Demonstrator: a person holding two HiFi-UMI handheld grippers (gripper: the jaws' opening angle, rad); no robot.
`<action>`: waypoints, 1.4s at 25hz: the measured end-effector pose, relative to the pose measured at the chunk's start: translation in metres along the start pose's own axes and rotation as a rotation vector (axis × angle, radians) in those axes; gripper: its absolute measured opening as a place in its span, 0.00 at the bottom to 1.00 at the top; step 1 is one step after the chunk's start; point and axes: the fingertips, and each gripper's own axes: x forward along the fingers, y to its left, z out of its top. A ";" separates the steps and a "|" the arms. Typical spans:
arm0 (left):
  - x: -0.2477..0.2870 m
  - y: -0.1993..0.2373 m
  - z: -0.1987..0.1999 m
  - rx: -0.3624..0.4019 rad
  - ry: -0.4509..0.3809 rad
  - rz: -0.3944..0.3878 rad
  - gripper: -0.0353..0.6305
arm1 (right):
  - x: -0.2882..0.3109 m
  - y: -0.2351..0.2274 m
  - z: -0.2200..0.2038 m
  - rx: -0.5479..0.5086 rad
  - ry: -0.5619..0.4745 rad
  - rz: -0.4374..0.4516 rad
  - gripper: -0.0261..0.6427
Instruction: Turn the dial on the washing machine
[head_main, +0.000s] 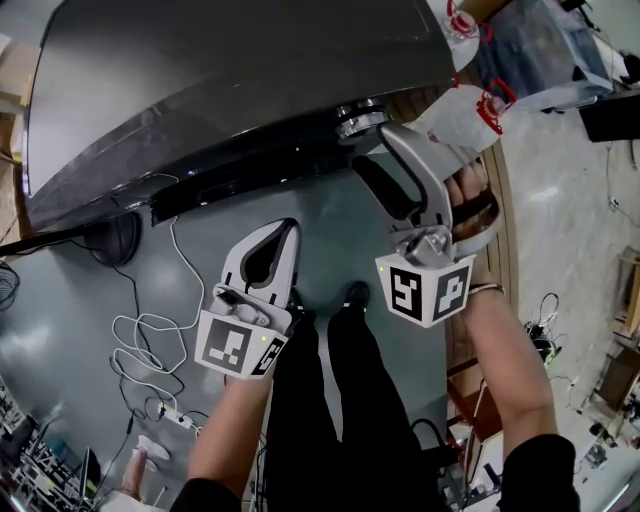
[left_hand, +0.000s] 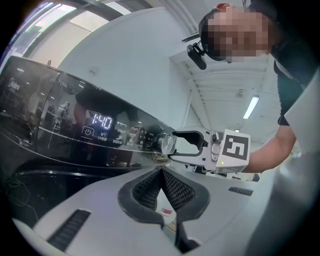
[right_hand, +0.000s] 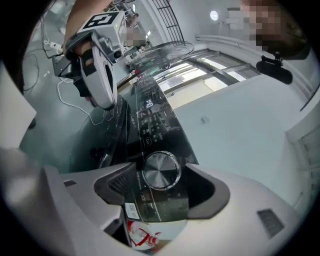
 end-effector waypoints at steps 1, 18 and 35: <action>0.000 0.000 -0.001 -0.008 0.001 0.001 0.08 | 0.001 0.000 -0.001 -0.004 0.005 -0.002 0.46; -0.002 -0.010 -0.017 -0.066 0.013 -0.004 0.08 | 0.020 -0.002 -0.006 -0.016 0.018 -0.043 0.47; -0.005 -0.016 -0.017 -0.085 0.008 -0.008 0.08 | 0.019 -0.005 -0.005 0.129 0.042 -0.067 0.47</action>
